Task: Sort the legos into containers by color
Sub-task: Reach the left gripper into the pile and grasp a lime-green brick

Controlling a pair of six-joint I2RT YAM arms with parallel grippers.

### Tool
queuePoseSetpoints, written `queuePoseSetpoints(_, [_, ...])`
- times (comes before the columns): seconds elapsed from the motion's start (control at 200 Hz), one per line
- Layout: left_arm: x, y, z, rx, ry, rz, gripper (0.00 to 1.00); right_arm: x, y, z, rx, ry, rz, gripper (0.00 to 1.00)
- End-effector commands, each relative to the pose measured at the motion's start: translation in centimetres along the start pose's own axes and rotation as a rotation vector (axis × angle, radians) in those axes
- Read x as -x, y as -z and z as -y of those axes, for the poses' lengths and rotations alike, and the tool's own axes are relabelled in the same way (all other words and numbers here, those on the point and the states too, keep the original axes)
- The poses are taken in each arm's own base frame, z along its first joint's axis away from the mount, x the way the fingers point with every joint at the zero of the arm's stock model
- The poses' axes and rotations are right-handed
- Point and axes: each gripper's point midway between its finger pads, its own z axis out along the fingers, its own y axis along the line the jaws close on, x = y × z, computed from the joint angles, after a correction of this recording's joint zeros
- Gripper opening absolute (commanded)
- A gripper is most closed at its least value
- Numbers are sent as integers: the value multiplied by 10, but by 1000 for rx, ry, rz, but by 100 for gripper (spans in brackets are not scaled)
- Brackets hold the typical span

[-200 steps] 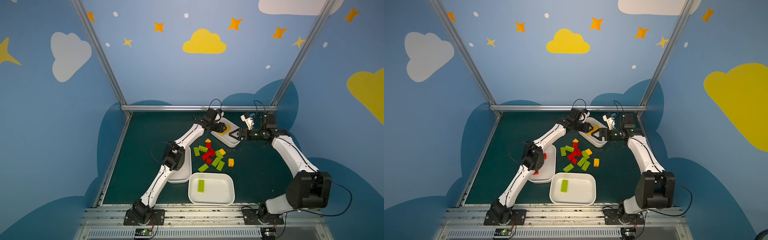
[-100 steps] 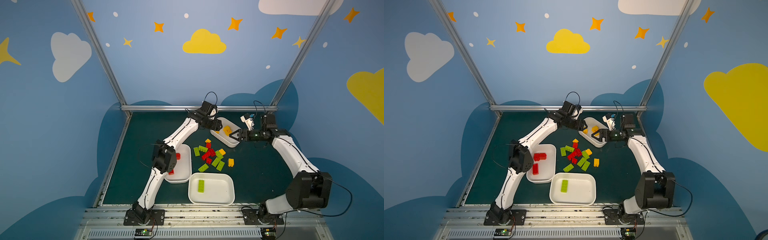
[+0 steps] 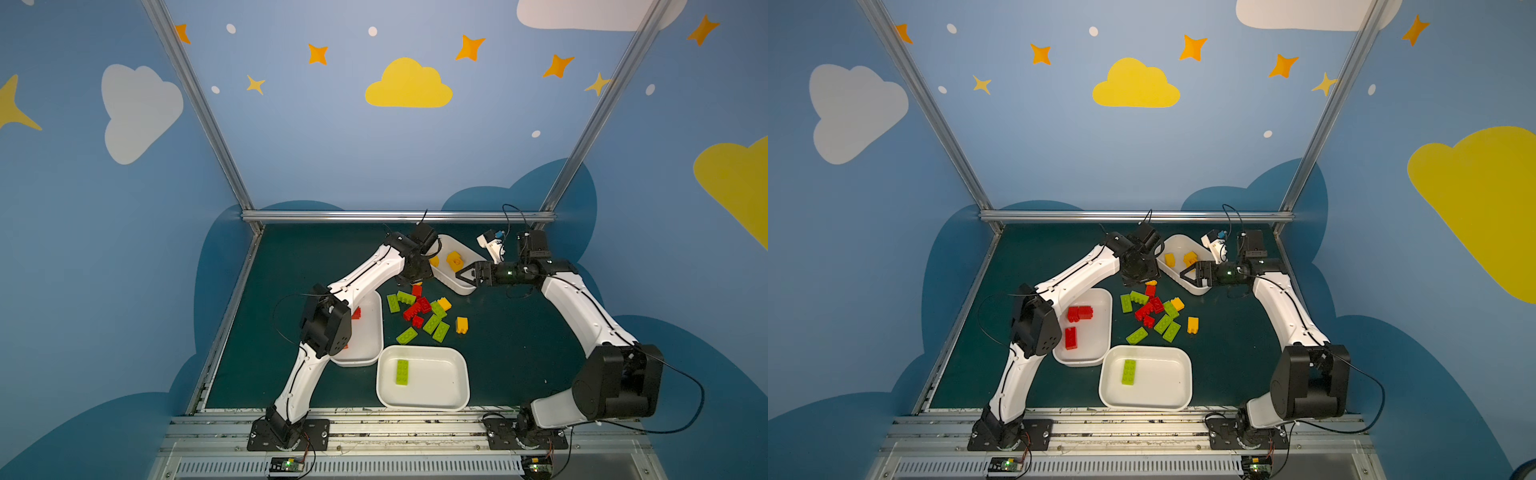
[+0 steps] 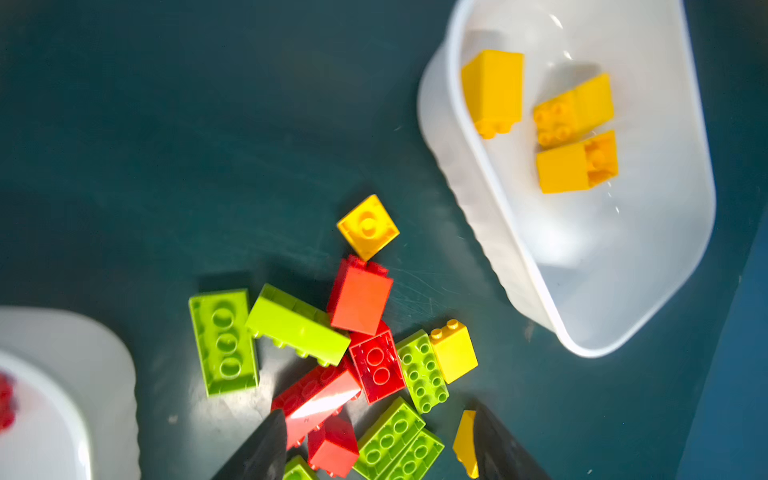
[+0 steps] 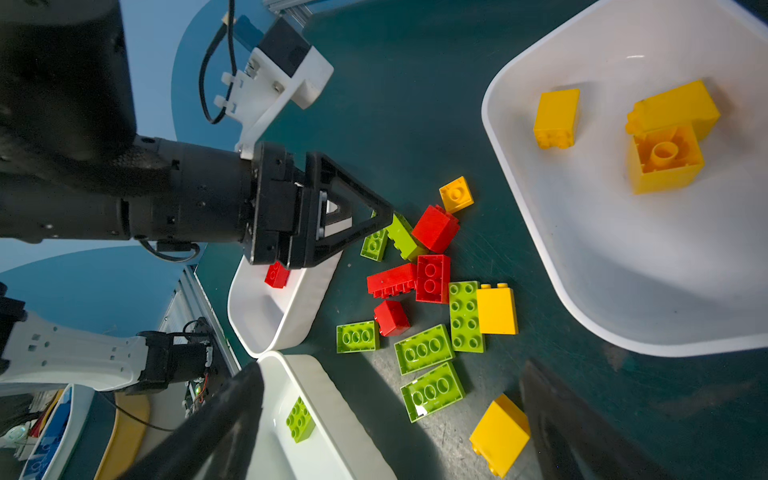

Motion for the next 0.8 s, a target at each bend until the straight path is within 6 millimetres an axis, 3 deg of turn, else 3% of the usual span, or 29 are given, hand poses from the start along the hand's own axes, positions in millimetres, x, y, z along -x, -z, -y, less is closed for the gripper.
queuePoseSetpoints(0.0, [-7, -11, -21, 99, 200, -18, 69, -9, 1, -9, 14, 12, -20, 95])
queuePoseSetpoints(0.255, [-11, -36, -37, 161, 336, -43, 66, -16, -4, -10, 22, 12, -34, 95])
queuePoseSetpoints(0.395, [-19, -50, -36, 158, 401, -66, 66, -19, -7, -10, 28, 6, -40, 95])
queuePoseSetpoints(0.51, [-24, -54, -49, 206, 461, -66, 65, -19, -8, -10, 30, 6, -44, 95])
queuePoseSetpoints(0.796, [-24, -74, -50, 208, 478, -65, 59, -17, -12, -9, 40, 8, -50, 95])
